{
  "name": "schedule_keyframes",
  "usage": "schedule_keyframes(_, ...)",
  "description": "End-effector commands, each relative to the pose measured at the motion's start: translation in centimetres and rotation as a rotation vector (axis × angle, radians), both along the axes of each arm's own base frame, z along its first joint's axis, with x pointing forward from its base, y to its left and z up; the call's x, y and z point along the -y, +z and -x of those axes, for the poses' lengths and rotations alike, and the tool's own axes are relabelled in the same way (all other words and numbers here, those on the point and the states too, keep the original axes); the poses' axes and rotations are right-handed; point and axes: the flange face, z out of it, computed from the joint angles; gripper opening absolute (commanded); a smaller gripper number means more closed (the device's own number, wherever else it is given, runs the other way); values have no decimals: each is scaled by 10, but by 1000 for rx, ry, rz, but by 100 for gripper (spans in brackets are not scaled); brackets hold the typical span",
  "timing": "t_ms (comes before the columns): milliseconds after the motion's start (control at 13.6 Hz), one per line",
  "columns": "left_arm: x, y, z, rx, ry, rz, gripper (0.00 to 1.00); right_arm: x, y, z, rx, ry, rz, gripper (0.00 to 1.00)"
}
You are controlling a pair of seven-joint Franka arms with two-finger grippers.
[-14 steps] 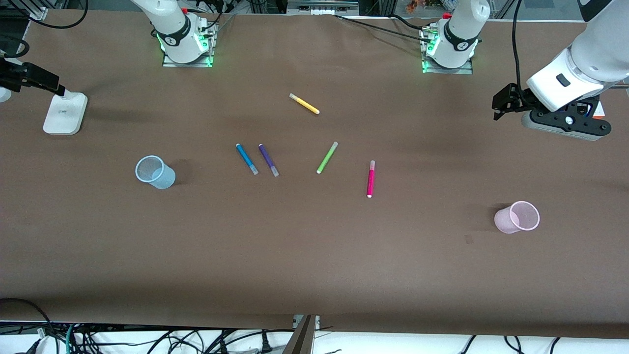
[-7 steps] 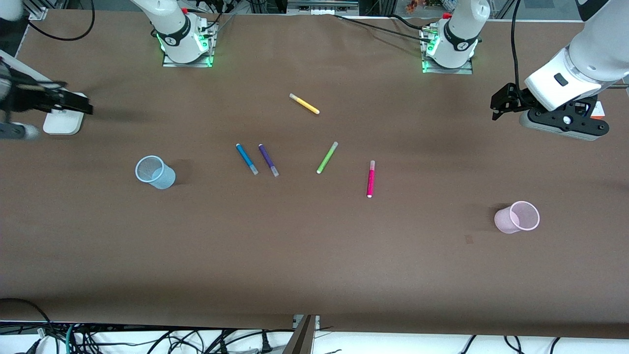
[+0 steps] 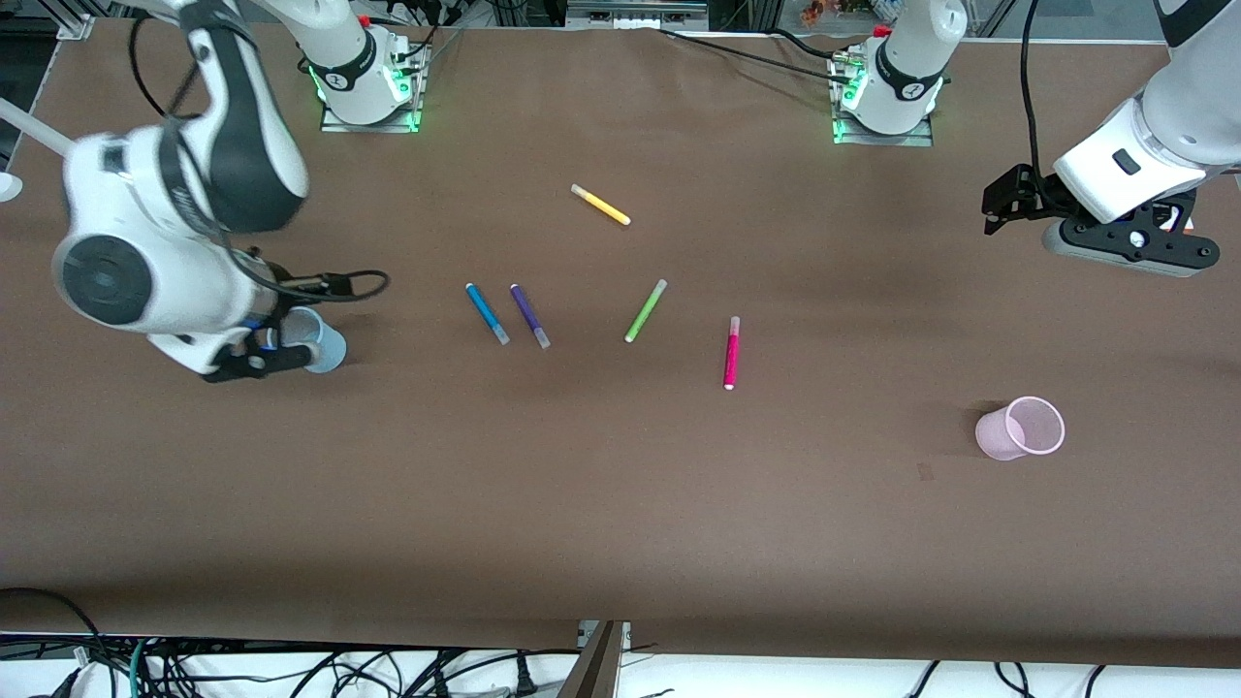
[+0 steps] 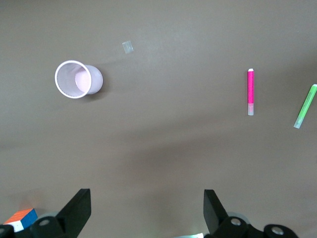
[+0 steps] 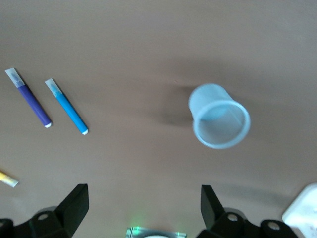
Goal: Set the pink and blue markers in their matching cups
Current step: 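Move the right gripper toward the blue marker while the left gripper reaches the pink marker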
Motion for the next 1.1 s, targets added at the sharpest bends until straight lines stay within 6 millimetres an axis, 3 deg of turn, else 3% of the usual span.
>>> schedule_keyframes(0, 5, -15, -1, -39, -7, 46, 100, -45, -38, -4, 0, 61, -16, 100)
schedule_keyframes(368, 54, -72, -29, -63, 81, 87, 100, -145, -122, 12, 15, 186, -50, 100)
schedule_keyframes(515, 95, -104, -37, -76, 108, 92, 100, -171, -159, 21, 23, 212, -43, 100)
schedule_keyframes(663, 128, -150, -51, -76, 129, 104, 100, -180, -190, 27, 17, 230, -33, 100)
schedule_keyframes(810, 149, -198, -61, -93, 128, 111, 100, -177, -211, 31, 22, 232, -28, 100)
schedule_keyframes(1031, 170, -256, -67, -91, 88, 50, 100, -175, -222, 33, 24, 236, -24, 100)
